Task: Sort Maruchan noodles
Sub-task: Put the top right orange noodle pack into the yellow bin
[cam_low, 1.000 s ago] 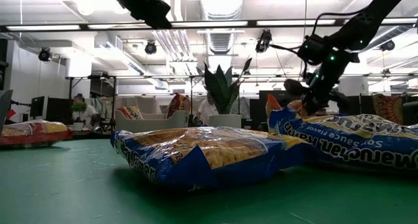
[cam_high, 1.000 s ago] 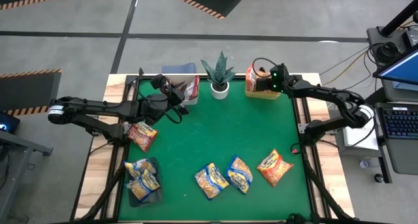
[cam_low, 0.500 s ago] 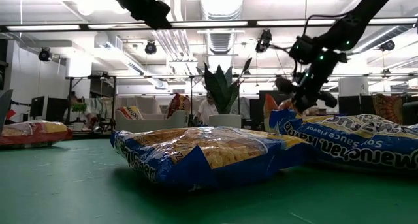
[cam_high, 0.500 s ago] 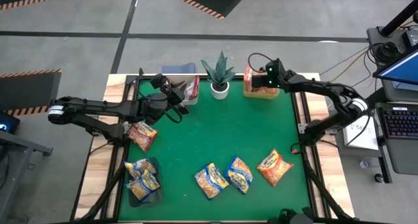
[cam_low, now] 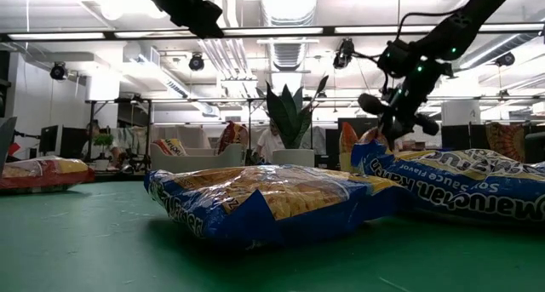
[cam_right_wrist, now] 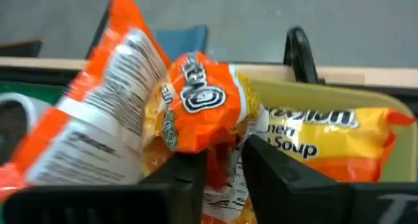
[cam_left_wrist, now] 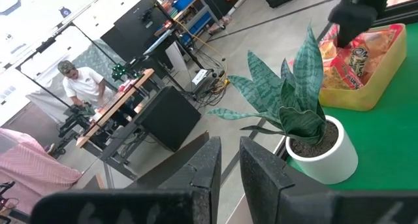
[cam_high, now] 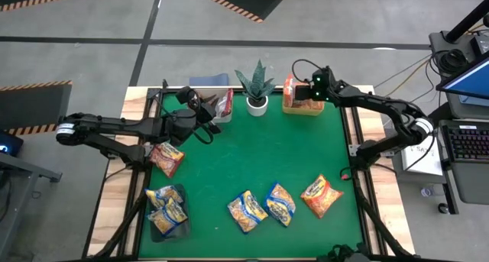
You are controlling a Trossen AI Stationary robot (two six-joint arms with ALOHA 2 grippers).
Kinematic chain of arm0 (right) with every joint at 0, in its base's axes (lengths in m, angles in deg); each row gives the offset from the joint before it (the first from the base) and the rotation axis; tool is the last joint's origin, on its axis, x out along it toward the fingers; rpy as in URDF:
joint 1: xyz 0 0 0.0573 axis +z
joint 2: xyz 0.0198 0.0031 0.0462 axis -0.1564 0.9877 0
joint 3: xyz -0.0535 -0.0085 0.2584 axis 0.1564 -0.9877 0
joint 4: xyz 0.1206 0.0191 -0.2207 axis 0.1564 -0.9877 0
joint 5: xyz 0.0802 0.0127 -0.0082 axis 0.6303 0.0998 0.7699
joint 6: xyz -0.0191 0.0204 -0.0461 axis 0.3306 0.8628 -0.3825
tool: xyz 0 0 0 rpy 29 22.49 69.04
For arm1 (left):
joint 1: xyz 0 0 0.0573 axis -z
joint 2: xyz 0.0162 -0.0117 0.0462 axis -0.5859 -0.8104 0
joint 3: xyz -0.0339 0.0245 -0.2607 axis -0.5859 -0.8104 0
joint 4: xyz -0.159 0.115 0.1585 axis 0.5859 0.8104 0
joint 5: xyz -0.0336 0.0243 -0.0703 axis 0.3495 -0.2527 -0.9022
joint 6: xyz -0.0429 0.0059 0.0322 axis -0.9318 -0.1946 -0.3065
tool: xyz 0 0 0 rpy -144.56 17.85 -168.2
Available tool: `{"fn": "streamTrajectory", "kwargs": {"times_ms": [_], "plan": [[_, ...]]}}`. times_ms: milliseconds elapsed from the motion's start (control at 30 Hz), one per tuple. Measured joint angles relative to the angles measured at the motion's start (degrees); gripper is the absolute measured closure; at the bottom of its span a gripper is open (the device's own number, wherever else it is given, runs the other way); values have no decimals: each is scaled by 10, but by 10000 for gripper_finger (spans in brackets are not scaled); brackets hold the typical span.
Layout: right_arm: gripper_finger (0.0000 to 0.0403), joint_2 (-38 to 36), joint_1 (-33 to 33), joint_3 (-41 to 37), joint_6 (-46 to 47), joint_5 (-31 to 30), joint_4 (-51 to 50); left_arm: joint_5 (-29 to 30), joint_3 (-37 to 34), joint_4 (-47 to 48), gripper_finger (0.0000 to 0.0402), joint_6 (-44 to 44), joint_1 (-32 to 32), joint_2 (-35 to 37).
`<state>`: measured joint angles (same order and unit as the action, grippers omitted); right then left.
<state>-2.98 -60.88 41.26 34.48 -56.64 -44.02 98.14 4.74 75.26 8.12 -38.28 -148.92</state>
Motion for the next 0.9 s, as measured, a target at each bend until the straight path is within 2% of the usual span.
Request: {"fn": "streamTrajectory", "kwargs": {"times_ms": [167,300,567,733,900], "plan": [[272,-17,7,0,-26,4,25,0,0,0,363,0,0,0],[264,-3,15,0,-36,5,63,0,0,0,363,0,0,0],[307,63,16,0,-44,5,142,0,0,0,363,0,0,0],[342,82,16,2,-49,8,114,0,0,0,363,0,0,0],[365,64,16,11,-47,14,100,0,0,0,363,0,0,0]]}}
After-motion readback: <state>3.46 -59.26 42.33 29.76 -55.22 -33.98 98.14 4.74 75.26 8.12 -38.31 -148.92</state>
